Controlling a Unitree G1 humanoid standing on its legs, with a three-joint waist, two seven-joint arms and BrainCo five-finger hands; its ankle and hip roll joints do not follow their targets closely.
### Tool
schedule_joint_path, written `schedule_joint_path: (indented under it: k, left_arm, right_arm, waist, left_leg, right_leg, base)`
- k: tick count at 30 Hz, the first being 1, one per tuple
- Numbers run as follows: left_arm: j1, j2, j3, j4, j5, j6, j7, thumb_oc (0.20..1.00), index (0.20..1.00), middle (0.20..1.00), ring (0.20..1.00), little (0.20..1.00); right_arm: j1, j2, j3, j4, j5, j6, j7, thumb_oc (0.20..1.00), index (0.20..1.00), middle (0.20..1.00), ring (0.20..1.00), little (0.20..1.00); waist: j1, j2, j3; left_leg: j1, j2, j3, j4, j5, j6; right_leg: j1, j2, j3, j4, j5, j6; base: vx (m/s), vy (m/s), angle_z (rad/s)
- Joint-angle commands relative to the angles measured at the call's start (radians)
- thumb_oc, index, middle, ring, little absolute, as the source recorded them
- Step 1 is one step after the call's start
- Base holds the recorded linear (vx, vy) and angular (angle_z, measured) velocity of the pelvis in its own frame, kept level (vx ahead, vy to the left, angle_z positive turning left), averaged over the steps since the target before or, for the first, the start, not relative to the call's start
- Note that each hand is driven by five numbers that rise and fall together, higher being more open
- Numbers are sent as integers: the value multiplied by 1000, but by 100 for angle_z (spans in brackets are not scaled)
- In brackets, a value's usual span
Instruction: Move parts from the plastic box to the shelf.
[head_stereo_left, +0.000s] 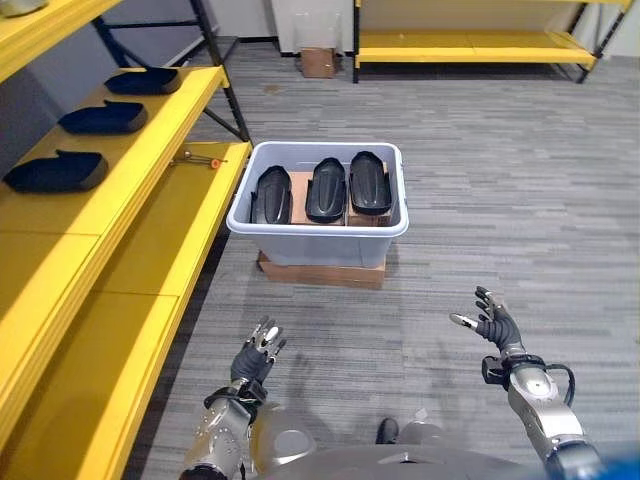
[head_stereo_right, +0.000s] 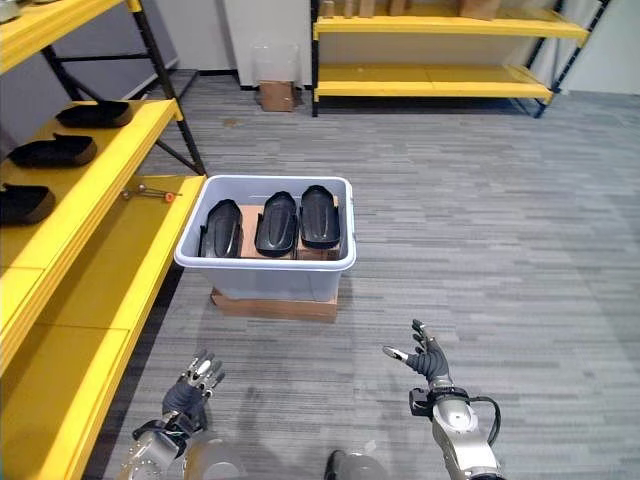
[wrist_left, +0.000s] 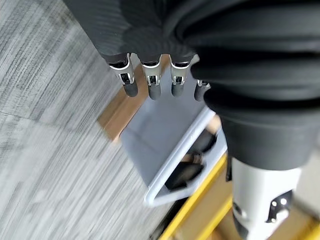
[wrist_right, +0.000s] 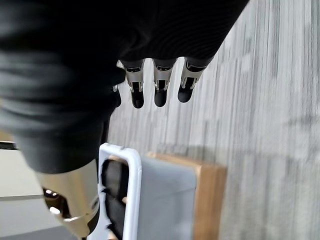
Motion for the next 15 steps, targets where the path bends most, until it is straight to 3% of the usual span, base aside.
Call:
schedule_joint_path:
  k: [1, 5, 8, 10, 11, 13, 15]
  left_arm:
    - [-41, 52, 34, -83, 24, -105, 73, 1000, 1000, 1000, 1000, 1000]
    - [-50, 66, 41, -73, 11, -123, 77, 1000, 1000, 1000, 1000, 1000]
    - [-47, 79, 48, -78, -35, -62, 75, 1000, 1000, 1000, 1000, 1000]
    - [-45, 84, 52, -66, -31, -62, 77, 1000, 1000, 1000, 1000, 1000]
    - [-45, 97, 53, -63, -28, -75, 40, 1000, 1000, 1000, 1000, 1000]
    - [-46, 104, 51, -66, -20, -66, 24, 1000, 1000, 1000, 1000, 1000]
    - [-59, 104, 33, -54, -11, -65, 7, 1000, 1000, 1000, 1000, 1000]
  right_arm:
    - [-43, 16, -4, -34, 20, -39, -34, 1000, 1000, 1000, 1000, 1000]
    - [-36, 35, -3, -24, 9, -64, -13, 1000, 1000, 1000, 1000, 1000]
    - [-36, 39, -6, -24, 14, -76, -9, 1000, 1000, 1000, 1000, 1000]
    - [-39, 42, -5, -23, 13, -75, -11, 1000, 1000, 1000, 1000, 1000]
    - [-48, 45, 1, -25, 15, -95, -10, 1000, 1000, 1000, 1000, 1000]
    - [-55, 54, 1, -28, 19, -106, -20, 1000, 1000, 1000, 1000, 1000]
    - [-80, 59, 13, -38, -15, -98, -43, 1000, 1000, 1000, 1000, 1000]
  waist:
    - [29, -15, -16]
    - [34, -15, -17]
    - [39, -21, -17]
    - [43, -24, -19]
    - [53, -25, -21]
    - [61, -23, -22]
    - [75, -9, -28]
  left_leg:
    - [140, -83, 20, -98, -20, 37]
    - [146, -139, -12, -111, -36, 80]
    - [152, -174, -27, -122, -54, 107]
    - [153, -192, -29, -125, -66, 124]
    - [154, -221, -32, -134, -84, 156]
    - [153, -243, -27, -140, -95, 177]
    - [179, -293, -14, -176, -112, 213]
  right_leg:
    - [22, -32, -48, 74, -5, 65]
    - [-2, -33, 0, 90, 23, 76]
    - [-15, -46, 29, 113, 44, 96]
    - [-23, -56, 37, 134, 57, 109]
    - [-44, -73, 41, 190, 76, 130]
    - [-50, -81, 31, 229, 81, 141]
    - [-107, -117, -17, 389, 136, 158]
  base:
    - [104, 282, 9]
    - [89, 280, 7]
    - [69, 287, 3]
    - [27, 319, 6]
    - [-1, 359, -8]
    - [-6, 373, -17]
    - [27, 404, -2]
